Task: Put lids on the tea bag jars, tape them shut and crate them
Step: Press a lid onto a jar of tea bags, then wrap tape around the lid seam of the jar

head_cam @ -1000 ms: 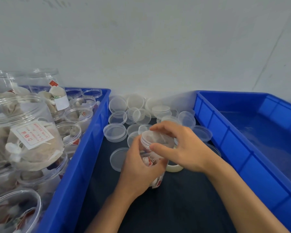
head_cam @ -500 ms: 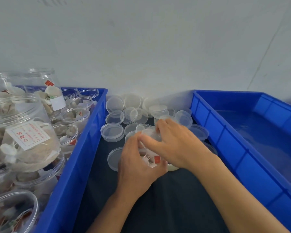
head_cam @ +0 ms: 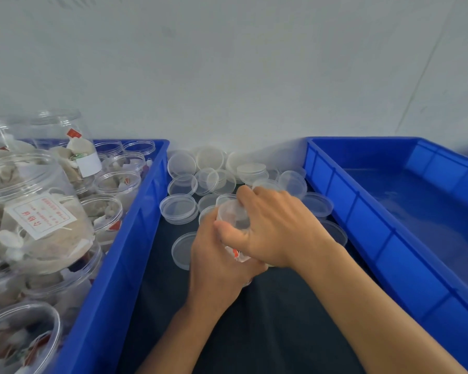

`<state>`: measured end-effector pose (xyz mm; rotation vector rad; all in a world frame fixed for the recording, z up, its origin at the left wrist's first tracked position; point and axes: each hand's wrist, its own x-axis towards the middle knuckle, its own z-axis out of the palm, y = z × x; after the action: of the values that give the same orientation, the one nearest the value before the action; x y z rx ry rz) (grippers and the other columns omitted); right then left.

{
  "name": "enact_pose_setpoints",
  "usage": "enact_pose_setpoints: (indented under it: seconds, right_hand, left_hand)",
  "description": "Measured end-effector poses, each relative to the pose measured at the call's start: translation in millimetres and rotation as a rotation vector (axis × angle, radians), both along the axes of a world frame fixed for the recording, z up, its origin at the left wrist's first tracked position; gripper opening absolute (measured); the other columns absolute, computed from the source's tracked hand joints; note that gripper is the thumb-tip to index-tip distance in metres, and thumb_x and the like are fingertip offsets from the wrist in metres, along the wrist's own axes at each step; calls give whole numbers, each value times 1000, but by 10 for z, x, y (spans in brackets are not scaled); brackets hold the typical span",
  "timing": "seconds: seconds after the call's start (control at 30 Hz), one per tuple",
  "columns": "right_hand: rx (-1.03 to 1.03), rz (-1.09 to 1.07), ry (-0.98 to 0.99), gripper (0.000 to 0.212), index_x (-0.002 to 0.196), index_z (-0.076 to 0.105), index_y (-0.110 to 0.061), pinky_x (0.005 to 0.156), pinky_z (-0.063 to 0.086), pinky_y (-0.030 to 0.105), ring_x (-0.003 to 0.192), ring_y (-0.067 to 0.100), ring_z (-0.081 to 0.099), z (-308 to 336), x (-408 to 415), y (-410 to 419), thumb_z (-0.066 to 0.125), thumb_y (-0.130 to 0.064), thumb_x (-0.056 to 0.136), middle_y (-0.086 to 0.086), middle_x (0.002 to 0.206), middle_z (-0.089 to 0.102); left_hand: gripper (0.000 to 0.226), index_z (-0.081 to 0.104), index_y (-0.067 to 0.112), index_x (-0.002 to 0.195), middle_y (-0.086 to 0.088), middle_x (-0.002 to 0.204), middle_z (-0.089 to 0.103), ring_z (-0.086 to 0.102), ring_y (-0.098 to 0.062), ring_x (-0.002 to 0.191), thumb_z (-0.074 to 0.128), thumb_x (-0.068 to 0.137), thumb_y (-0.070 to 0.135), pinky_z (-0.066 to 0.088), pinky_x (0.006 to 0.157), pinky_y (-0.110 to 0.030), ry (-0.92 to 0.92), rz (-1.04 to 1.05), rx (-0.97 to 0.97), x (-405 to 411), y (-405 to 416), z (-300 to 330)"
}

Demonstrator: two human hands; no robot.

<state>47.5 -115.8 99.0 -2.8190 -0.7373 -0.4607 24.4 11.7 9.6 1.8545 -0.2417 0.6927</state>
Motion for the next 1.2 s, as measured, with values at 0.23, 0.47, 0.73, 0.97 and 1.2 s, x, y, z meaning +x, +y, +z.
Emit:
enact_pose_setpoints:
  seconds: [0.23, 0.47, 0.73, 0.97, 1.2]
  right_hand:
    - [64, -152, -20, 68, 84, 41, -21, 54, 31, 33, 61, 12, 41, -77, -71, 22, 22, -87, 79, -5, 73, 51]
    - [355, -71, 263, 65, 84, 50, -32, 74, 49, 43, 80, 21, 59, -95, 73, -264, 13, -85, 95, -6, 82, 61]
    - [81, -90, 473, 15, 100, 70, -34, 84, 59, 37, 90, 5, 62, -619, 256, -561, 70, -46, 92, -17, 99, 63]
    - [77, -95, 435, 22, 89, 65, -38, 81, 59, 36, 88, 4, 60, -788, 242, -591, 78, -55, 86, -19, 96, 60]
    - [672, -107, 379, 13, 101, 66, -37, 76, 58, 33, 84, 10, 69, -737, 208, -543, 63, -50, 101, -10, 91, 74]
  left_hand:
    - [71, 51, 40, 117, 25, 105, 62, 63, 4, 97, 82, 57, 62, 48, 82, -10, -102, 91, 56, -25, -82, 3]
    - [72, 60, 35, 124, 24, 108, 71, 69, 3, 102, 88, 61, 58, 52, 79, -10, -35, 123, -99, -47, 2, -35]
    - [83, 61, 27, 131, 18, 117, 72, 67, 3, 111, 94, 61, 58, 50, 86, -8, 75, 182, -249, 81, 124, -107]
    - [77, 58, 31, 130, 28, 117, 69, 63, 10, 114, 97, 64, 41, 45, 86, -2, 93, 168, -235, 109, 111, -114]
    - [87, 46, 26, 147, 24, 133, 61, 55, 8, 126, 95, 75, 34, 48, 102, -15, 130, 146, -164, 146, 119, -147]
